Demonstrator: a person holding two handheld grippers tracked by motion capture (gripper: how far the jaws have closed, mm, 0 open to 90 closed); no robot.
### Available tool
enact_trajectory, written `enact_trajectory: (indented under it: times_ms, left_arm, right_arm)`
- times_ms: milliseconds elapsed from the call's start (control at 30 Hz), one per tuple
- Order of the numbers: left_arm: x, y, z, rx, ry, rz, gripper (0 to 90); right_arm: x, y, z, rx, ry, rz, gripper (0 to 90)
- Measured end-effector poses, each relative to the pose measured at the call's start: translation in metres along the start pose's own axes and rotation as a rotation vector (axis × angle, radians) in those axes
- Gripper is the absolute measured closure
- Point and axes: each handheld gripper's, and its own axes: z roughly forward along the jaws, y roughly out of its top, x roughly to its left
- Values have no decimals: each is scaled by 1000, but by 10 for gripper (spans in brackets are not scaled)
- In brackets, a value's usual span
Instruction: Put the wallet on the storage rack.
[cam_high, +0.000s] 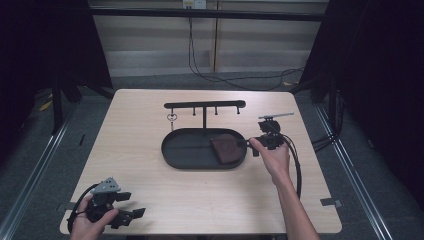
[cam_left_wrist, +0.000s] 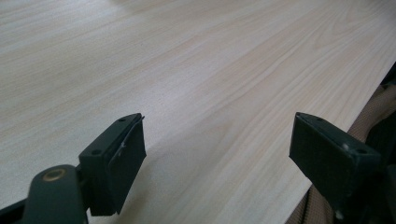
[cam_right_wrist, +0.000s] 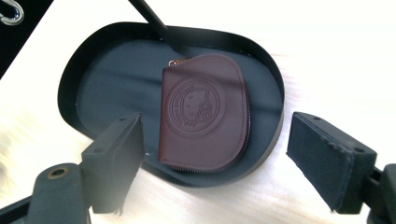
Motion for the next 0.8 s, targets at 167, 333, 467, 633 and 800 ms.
enact_trajectory:
  times_ms: [167, 333, 467, 633, 800]
  left_arm:
    - [0, 0, 0, -1, 8, -4, 182]
    - [1, 0, -1, -6, 10, -3, 182]
    - [1, -1, -1, -5, 13, -9, 182]
    - [0, 0, -1, -3, 9, -7, 182]
    - [1, 0, -2, -9, 15, -11, 182]
  right_arm:
    - [3, -13, -8, -18, 3, -23, 166]
    - [7, -29, -17, -47, 3, -54, 187]
    - [8, -51, -23, -61, -7, -64, 186]
    - [8, -81, -33, -84, -26, -79, 187]
    - [1, -114, -43, -118, -47, -79, 188]
